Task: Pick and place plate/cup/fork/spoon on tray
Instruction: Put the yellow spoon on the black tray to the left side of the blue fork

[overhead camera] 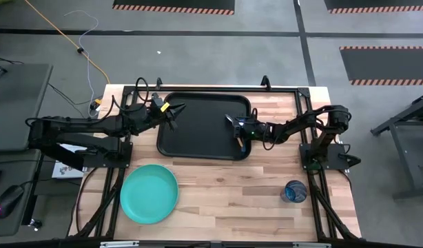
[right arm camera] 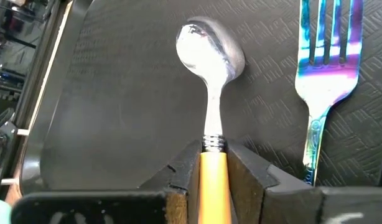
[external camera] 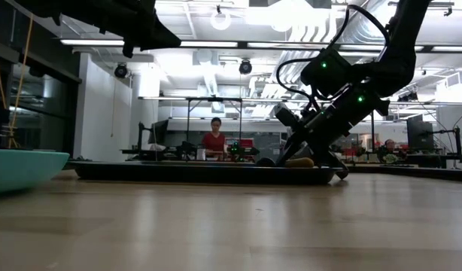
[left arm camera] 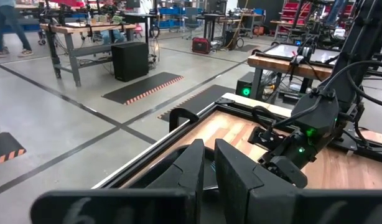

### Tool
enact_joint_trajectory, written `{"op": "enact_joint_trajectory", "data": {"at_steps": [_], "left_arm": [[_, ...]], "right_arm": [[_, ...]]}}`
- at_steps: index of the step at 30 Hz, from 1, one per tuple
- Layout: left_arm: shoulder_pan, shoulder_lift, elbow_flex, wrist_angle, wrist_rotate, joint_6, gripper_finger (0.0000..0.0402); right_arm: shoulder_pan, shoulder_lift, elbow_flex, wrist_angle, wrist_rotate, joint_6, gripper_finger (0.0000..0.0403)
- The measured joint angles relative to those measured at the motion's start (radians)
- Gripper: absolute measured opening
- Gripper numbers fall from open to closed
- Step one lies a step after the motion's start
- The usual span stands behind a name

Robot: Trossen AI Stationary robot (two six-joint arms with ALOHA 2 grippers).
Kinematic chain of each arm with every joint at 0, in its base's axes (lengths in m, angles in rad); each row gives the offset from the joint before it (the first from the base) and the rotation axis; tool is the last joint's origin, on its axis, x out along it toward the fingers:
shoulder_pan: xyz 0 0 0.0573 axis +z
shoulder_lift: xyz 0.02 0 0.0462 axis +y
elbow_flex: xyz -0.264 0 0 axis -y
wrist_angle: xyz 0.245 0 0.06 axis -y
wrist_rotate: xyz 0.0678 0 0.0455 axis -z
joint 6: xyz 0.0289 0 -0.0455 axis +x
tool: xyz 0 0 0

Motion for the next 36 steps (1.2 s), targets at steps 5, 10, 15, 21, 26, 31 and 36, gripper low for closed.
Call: {"op": "enact_joint_trajectory", "data": {"at_steps": [5,10,15,21,26,31,36], "left_arm": [[0.0,0.0,0.0,0.0,0.0,0.0,0.0027],[0.0,0.012,0.001,-0.002,0.0,0.0,0.0027],[0.0,0.05,0.001,-0.002,0.0,0.0,0.0027],[0.01,0.115,0.001,0.047,-0.014,0.06,0.0027],[0.055,0.155,0.001,0.049,-0.017,0.078,0.003],[0.112,0.198,0.001,0.061,0.073,0.068,0.006],[0.153,0.285,0.001,0.166,0.322,0.043,0.0113]], "right_arm": [[0.0,0.0,0.0,0.003,-0.003,-0.01,0.0067],[0.0,0.002,-0.001,0.014,-0.007,-0.045,0.0052],[0.0,0.002,-0.002,0.053,-0.034,-0.106,0.0024],[0.003,-0.077,-0.002,0.047,-0.066,-0.21,0.0024],[0.017,-0.183,-0.002,0.067,-0.089,-0.356,0.0024],[0.045,-0.263,-0.002,0.12,-0.138,-0.468,0.0024],[0.075,-0.276,-0.001,0.216,-0.203,-0.55,0.0024]]}}
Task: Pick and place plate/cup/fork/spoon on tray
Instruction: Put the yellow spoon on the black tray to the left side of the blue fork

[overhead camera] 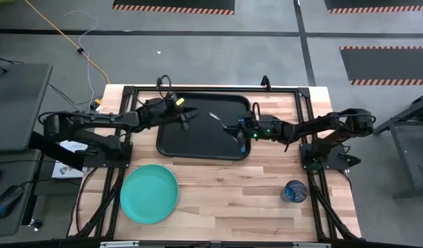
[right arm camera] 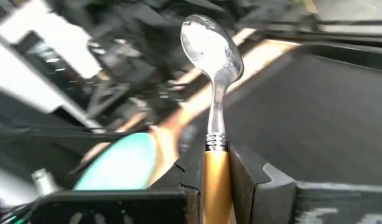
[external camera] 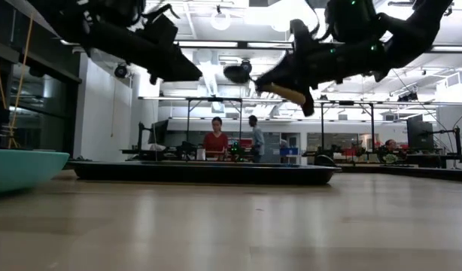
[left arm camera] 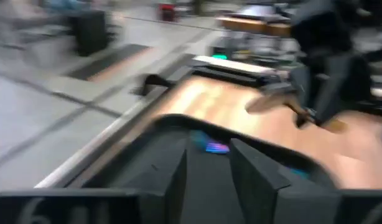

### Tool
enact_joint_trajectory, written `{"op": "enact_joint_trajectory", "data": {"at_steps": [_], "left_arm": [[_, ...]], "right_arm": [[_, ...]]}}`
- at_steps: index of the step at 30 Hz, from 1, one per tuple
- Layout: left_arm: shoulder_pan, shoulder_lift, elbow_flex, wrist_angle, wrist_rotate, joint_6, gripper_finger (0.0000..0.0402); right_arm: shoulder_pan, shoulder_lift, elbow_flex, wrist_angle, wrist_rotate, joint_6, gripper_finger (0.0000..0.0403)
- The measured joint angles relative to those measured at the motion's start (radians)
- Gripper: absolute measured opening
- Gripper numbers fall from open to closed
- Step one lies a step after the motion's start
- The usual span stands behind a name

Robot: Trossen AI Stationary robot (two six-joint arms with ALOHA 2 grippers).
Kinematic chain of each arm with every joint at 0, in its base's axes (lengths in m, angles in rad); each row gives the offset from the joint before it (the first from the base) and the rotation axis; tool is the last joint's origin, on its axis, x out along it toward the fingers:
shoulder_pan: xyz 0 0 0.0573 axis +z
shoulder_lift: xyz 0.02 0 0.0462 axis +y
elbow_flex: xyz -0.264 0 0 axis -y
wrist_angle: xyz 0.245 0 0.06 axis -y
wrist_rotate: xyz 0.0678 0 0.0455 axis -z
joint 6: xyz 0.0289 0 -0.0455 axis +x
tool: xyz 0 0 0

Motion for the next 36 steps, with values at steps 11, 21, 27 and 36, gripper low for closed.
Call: {"op": "enact_joint_trajectory", "data": {"at_steps": [11,21,27,36], "left_arm": [[-0.023,0.201,0.0,0.334,0.372,0.17,0.0187],[-0.11,0.212,-0.001,0.392,0.421,0.278,0.0176],[-0.117,0.211,0.01,0.405,0.414,0.265,0.0158],[-0.119,0.21,0.011,0.414,0.411,0.262,0.0108]], "right_arm": [[0.085,0.0,0.0,0.086,-0.093,-0.08,0.0025],[0.098,0.0,0.001,0.064,-0.077,-0.13,0.0025],[0.103,0.0,0.002,0.044,-0.092,-0.114,0.0025],[0.103,0.0,0.002,0.023,-0.094,-0.121,0.0025]]}}
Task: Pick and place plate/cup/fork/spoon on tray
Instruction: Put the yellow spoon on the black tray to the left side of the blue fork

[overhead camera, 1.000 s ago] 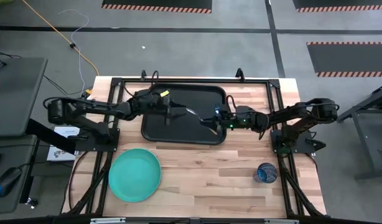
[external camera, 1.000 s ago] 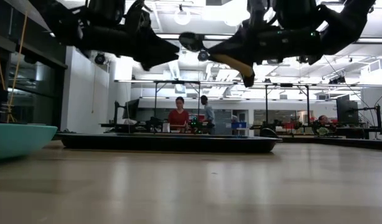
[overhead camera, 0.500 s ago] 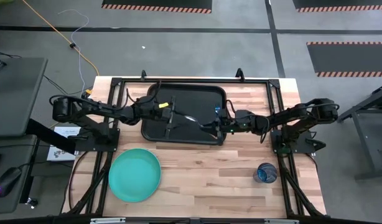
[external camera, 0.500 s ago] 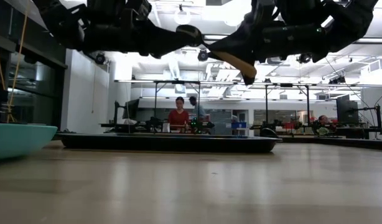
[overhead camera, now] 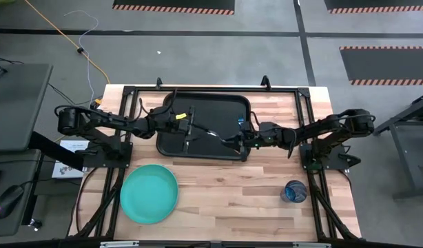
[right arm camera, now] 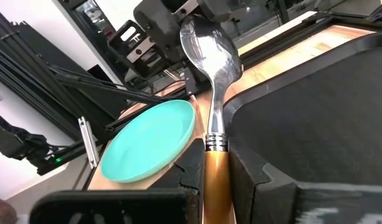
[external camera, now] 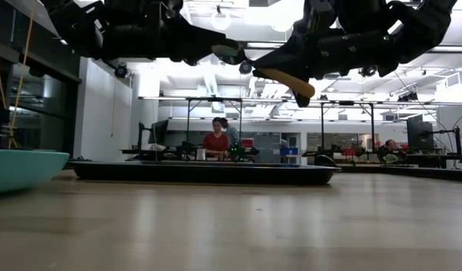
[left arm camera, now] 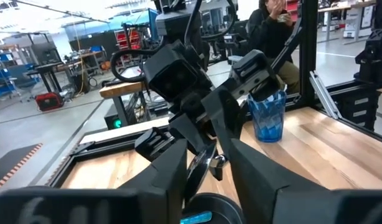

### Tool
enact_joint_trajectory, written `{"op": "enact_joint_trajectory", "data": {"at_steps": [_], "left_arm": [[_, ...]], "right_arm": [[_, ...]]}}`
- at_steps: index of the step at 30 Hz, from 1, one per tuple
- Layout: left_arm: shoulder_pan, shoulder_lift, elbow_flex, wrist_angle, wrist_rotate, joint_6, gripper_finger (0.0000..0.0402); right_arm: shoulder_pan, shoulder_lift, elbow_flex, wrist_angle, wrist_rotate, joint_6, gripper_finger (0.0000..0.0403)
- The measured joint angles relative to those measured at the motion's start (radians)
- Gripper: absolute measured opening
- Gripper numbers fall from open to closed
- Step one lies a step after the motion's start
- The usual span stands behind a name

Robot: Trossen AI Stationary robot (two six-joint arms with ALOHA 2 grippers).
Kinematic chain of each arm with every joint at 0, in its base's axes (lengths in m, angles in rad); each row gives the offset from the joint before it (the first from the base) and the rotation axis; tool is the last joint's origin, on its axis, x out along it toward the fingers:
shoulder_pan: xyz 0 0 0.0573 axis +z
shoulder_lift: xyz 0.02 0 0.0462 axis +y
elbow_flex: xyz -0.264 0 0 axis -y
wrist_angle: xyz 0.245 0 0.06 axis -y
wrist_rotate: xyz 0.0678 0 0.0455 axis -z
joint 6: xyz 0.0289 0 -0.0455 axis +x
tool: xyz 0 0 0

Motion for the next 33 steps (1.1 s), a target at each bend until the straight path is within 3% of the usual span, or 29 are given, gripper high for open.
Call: {"op": "enact_joint_trajectory", "data": {"at_steps": [8,18,22,33], "left_arm": [[0.0,-0.001,0.0,-0.02,-0.008,-0.04,0.0052],[-0.005,0.002,0.0,-0.103,-0.019,-0.045,0.0066],[-0.005,0.001,0.0,-0.058,-0.02,-0.038,0.0069],[-0.005,0.001,0.0,-0.055,-0.02,-0.042,0.0052]], "right_arm": [[0.0,0.0,-0.001,0.008,-0.018,-0.002,0.0023],[0.0,0.0,-0.001,0.078,-0.052,-0.01,0.002],[0.0,0.0,0.0,0.062,-0.052,-0.01,0.002],[0.0,0.0,0.0,0.047,-0.042,-0.01,0.002]]}}
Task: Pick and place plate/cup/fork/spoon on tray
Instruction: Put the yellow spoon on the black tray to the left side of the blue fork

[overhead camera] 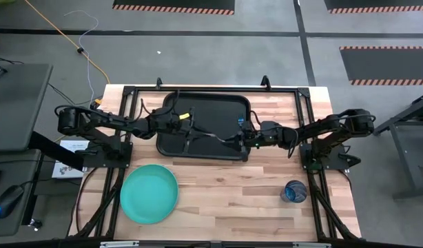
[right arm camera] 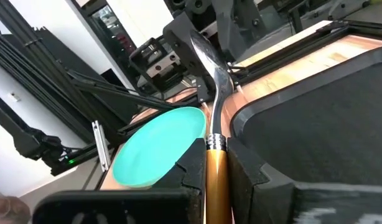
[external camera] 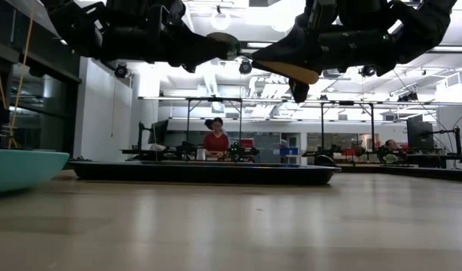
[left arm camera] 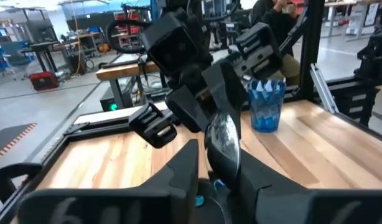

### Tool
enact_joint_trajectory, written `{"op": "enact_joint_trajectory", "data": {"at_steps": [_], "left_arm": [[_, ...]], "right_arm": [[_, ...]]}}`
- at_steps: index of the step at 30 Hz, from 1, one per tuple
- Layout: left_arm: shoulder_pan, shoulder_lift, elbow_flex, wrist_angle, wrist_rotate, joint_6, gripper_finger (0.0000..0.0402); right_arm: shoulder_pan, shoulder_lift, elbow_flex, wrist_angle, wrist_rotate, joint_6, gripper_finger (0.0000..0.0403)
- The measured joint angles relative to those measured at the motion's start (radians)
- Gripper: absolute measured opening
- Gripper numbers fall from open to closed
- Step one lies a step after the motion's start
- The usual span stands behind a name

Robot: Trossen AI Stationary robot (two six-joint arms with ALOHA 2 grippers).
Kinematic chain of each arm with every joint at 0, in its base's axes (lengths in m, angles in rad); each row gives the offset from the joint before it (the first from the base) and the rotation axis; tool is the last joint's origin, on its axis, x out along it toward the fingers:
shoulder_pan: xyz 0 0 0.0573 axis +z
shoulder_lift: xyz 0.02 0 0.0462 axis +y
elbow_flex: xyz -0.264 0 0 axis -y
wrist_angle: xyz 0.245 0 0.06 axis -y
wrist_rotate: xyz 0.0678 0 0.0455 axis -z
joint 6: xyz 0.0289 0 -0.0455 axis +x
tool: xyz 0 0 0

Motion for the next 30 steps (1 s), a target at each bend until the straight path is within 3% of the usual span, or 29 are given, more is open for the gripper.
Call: {"op": "enact_joint_trajectory", "data": {"at_steps": [4,10,14,19,27,30], "left_arm": [[-0.001,0.0,0.0,0.001,-0.071,0.022,0.0008],[0.008,-0.041,-0.001,-0.086,-0.129,0.023,0.0003],[0.017,-0.144,-0.001,-0.277,-0.215,0.014,0.0003],[0.021,-0.238,0.067,-0.65,-0.354,-0.119,0.0002],[0.018,-0.082,0.169,-0.717,-0.326,-0.167,0.0001],[0.018,-0.013,0.211,-0.727,-0.326,-0.167,0.0001]], "right_arm": [[0.0,0.0,0.0,0.0,0.016,0.009,0.0039],[-0.005,0.0,0.001,-0.015,0.046,0.0,0.0106],[-0.027,-0.017,0.001,-0.103,0.056,-0.034,0.0147],[-0.049,-0.064,0.007,-0.322,0.188,-0.104,0.018],[-0.027,0.053,0.279,-0.787,0.201,-0.27,0.0188],[-0.018,0.109,0.368,-0.855,0.201,-0.299,0.0188]]}}
